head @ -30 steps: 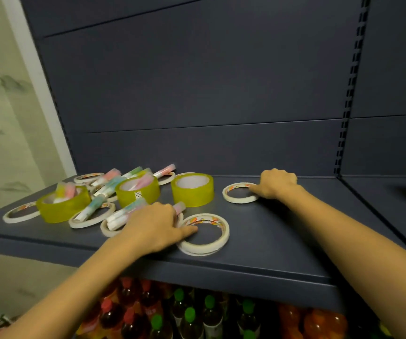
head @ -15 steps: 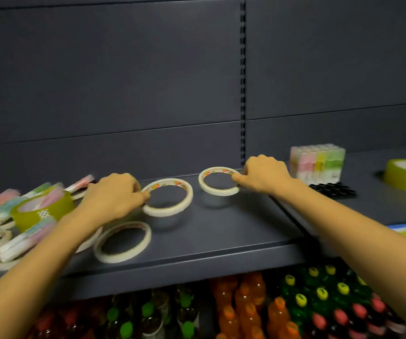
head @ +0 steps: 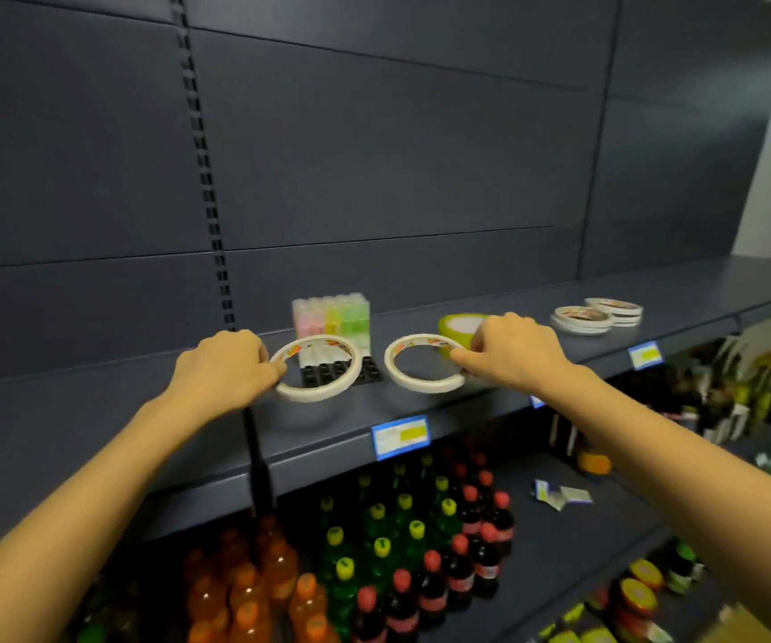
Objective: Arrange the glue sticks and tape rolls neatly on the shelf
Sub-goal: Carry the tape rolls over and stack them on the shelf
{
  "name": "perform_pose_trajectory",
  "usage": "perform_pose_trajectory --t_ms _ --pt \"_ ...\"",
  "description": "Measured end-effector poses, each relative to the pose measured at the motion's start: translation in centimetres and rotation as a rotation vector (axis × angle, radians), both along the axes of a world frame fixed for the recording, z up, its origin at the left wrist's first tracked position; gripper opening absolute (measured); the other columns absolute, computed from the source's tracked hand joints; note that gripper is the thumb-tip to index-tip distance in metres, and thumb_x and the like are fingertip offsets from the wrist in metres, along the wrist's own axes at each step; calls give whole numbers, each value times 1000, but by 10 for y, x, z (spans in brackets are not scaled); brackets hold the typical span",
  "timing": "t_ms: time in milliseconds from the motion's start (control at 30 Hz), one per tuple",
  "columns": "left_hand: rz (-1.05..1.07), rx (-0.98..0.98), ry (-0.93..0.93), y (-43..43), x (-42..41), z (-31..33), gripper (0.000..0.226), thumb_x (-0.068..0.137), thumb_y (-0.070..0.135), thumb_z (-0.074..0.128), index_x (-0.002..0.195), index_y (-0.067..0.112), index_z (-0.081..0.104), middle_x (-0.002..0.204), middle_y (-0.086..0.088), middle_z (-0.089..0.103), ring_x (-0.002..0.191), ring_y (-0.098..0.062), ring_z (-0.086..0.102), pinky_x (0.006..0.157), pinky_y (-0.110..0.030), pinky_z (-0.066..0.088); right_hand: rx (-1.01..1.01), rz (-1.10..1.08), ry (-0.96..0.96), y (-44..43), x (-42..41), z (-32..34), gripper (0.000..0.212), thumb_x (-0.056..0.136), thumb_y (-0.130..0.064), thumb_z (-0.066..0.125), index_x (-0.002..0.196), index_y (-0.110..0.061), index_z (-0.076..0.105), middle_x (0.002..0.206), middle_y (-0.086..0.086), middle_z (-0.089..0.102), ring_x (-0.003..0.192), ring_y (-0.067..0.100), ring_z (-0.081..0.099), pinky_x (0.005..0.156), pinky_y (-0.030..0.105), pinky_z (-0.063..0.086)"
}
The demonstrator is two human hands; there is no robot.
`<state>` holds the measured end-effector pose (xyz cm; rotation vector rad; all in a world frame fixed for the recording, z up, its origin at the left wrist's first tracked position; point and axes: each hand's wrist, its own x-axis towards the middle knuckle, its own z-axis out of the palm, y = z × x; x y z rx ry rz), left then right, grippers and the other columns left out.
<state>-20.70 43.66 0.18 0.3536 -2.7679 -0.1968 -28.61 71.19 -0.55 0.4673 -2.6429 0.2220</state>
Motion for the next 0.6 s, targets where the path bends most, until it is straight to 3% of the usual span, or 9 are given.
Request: perform_pose_trajectory --t_ms 167,267,400,533,600 --pt "-56 23 63 85 -24 -9 39 86 41 54 68 9 67 60 -4 52 67 -27 51 61 -29 36 16 -64 -1 93 -14 -2 45 85 -51 52 76 -12 74 67 6 59 73 27 60 49 25 32" --pt "-109 36 94 131 -39 -13 41 88 37 54 56 12 57 51 -3 45 57 -25 44 50 -28 30 23 -100 -7 141 -21 -2 47 86 -55 52 77 -14 73 74 5 59 77 26 57 60 29 39" --pt "-177 61 130 184 -69 -9 48 87 33 55 45 12 46 45 -5 40 56 -29 43 49 -28 30 -23 -172 -8 196 -36 -1 48 85 -53 53 54 -17 58 57 -1 48 65 23 48 54 26 32" --pt "-188 -16 147 228 -104 -6 36 86 38 52 67 11 67 64 -6 53 69 -28 48 62 -28 35 -73 -243 -20 240 -57 -9 48 84 -51 54 57 -13 59 51 0 44 50 17 42 46 23 29" --pt "-204 -44 151 248 -125 -4 37 87 41 50 75 12 70 59 -1 51 62 -23 47 56 -26 31 -90 -275 -27 259 -68 -15 48 83 -52 54 56 -13 57 50 1 43 48 16 41 45 22 28"
